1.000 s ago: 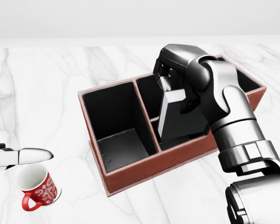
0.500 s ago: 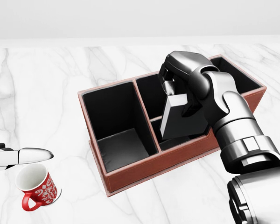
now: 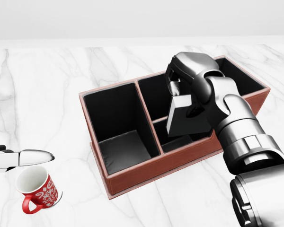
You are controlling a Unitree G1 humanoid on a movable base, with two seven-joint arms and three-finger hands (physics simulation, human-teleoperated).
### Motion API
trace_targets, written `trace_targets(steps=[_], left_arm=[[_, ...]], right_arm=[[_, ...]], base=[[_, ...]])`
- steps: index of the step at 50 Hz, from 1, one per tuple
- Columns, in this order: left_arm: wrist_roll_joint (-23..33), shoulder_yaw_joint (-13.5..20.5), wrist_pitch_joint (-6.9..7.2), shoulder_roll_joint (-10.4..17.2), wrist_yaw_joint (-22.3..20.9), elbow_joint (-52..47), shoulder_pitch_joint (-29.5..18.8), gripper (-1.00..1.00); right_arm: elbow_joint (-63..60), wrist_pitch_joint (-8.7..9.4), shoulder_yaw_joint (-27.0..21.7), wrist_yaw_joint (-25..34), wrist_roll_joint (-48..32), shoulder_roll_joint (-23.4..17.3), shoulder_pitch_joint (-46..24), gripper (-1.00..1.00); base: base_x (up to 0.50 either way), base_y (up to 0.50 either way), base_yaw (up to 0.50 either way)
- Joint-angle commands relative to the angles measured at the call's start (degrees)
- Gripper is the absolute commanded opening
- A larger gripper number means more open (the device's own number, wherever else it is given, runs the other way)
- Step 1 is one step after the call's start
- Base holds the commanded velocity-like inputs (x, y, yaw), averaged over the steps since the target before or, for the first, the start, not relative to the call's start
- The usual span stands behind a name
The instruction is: Pick up the book and place it in the back compartment of the caddy.
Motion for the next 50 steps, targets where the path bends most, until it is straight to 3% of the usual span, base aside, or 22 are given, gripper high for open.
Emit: trace_targets(steps=[1, 23, 50], left_arm=[[0.1, -0.1, 0.0, -0.1, 0.0, 0.1, 0.1, 1.0], [-0.5, 0.3, 0.0, 0.2, 0.3, -0.1, -0.4, 1.0], [-0.5, 0.4, 0.0, 0.3, 0.4, 0.1, -0.4, 1.0]], right_arm=[[1.1, 0.0, -0.2, -3.8, -1.6, 0.6, -0.8, -1.0], [4.2, 0.0, 1.1, -7.7, -4.6, 3.3, -1.6, -1.0], [6.4, 0.0, 1.2, -12.3, -6.5, 3.2, -1.2, -1.0]], base=[[0.0, 0.0, 0.0], [0.0, 0.0, 0.0], [0.0, 0.0, 0.0]])
